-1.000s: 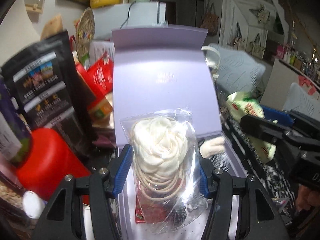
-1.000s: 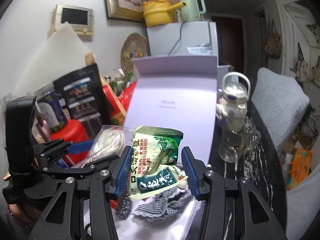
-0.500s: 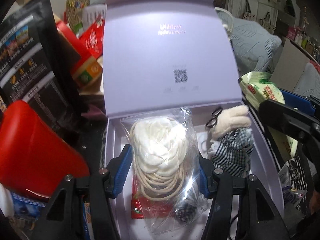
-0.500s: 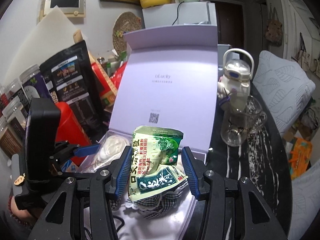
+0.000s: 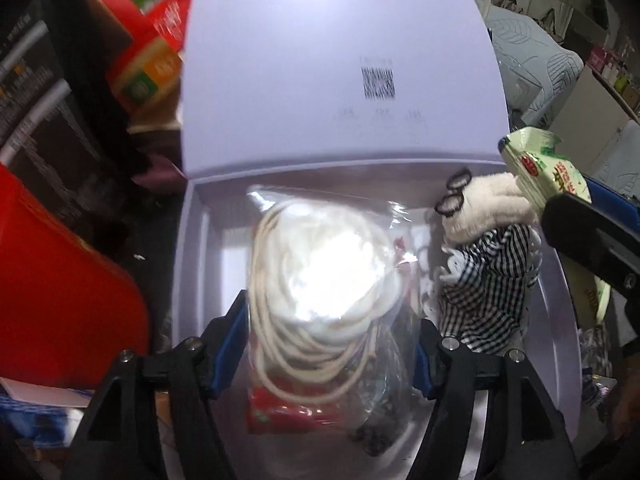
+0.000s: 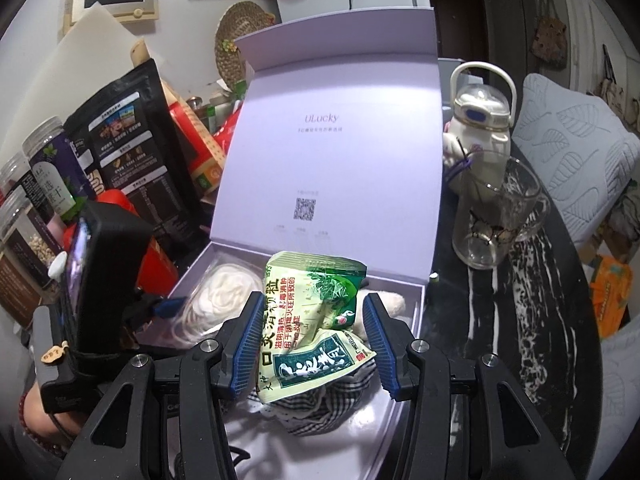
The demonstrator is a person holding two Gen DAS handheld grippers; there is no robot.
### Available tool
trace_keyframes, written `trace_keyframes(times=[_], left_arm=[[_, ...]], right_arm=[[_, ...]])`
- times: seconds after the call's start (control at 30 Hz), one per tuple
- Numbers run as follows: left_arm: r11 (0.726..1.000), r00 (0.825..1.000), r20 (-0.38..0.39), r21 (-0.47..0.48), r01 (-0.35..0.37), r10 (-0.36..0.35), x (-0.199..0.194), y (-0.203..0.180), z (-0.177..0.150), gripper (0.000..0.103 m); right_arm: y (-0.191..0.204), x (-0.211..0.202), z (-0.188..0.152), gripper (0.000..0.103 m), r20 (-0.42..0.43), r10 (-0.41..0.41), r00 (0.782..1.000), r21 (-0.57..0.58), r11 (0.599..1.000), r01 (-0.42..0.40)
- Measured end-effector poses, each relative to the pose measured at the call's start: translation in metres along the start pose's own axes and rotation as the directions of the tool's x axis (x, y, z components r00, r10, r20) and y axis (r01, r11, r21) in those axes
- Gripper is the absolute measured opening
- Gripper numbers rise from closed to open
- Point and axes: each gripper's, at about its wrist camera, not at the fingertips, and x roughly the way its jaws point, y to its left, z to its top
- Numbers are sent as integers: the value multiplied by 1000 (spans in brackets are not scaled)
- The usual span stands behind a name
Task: Organize soft objects
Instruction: 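Open both tools to release the hair-tie bag and green packet in the box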
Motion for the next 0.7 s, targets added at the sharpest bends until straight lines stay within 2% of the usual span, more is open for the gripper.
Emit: trace_keyframes(times=[0.17,0.37,0.57,0.7], left_arm=[[998,998,30,17,-53,53,-5,-5,2,67],[994,990,96,14,-107,105,-26,-9,1,67],[993,981,154,-13,-114,115,-41,-6,-1,67],[994,980,163,-24,-110,113,-44,-6,3,67]], right_arm=[[-5,11,-3,50,-36,11,999,19,1000,-10],[-12,22,-7,50,-66,-16,998,29,999,18],[-18,29,-11,50,-85,-12,996,46,999,16],[-19,37,-13,51,-105,4,994,63,998,3]])
